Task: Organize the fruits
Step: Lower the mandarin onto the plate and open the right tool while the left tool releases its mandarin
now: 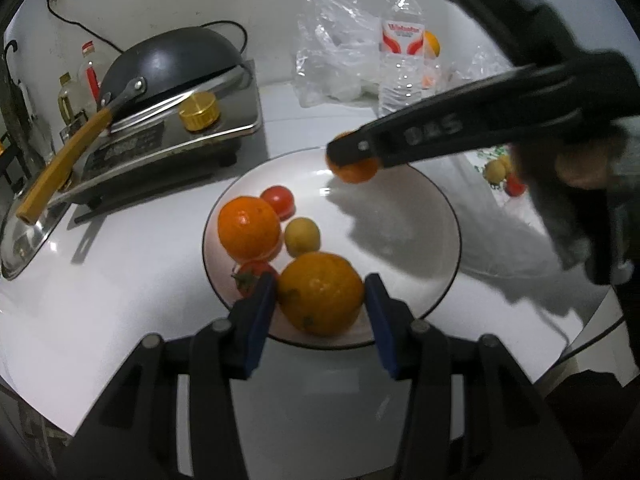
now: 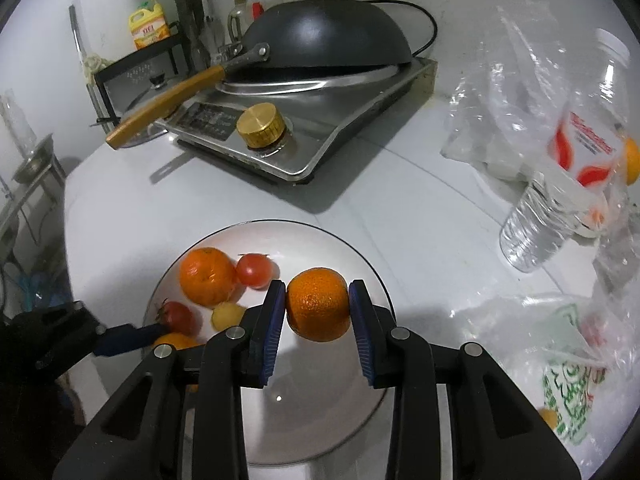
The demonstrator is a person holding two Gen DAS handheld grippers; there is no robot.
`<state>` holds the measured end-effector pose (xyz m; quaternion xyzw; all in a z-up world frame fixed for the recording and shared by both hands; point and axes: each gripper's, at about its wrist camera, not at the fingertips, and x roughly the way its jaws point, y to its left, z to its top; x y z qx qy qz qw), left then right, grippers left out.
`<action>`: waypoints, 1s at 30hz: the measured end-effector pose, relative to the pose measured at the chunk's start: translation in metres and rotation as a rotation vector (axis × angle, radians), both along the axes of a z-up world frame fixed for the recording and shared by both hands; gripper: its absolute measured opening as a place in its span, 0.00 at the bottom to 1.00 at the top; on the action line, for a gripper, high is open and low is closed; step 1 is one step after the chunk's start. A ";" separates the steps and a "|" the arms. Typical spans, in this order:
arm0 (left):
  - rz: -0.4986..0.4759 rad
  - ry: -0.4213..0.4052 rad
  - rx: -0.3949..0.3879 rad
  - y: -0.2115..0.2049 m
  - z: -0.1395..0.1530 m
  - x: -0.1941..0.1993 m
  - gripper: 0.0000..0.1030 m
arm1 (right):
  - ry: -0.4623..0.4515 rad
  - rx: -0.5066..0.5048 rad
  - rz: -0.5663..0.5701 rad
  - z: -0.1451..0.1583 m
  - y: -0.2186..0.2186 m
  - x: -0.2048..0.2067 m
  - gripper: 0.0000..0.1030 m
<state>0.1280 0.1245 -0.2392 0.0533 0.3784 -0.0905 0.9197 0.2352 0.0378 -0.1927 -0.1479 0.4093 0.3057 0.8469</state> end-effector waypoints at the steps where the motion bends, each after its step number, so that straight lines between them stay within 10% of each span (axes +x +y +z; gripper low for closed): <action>1: -0.004 0.001 -0.004 0.001 0.000 0.001 0.46 | -0.004 -0.005 -0.004 -0.002 0.003 0.003 0.34; 30: 0.022 -0.015 -0.017 0.005 0.009 -0.010 0.46 | -0.012 -0.043 0.012 -0.010 0.027 -0.001 0.44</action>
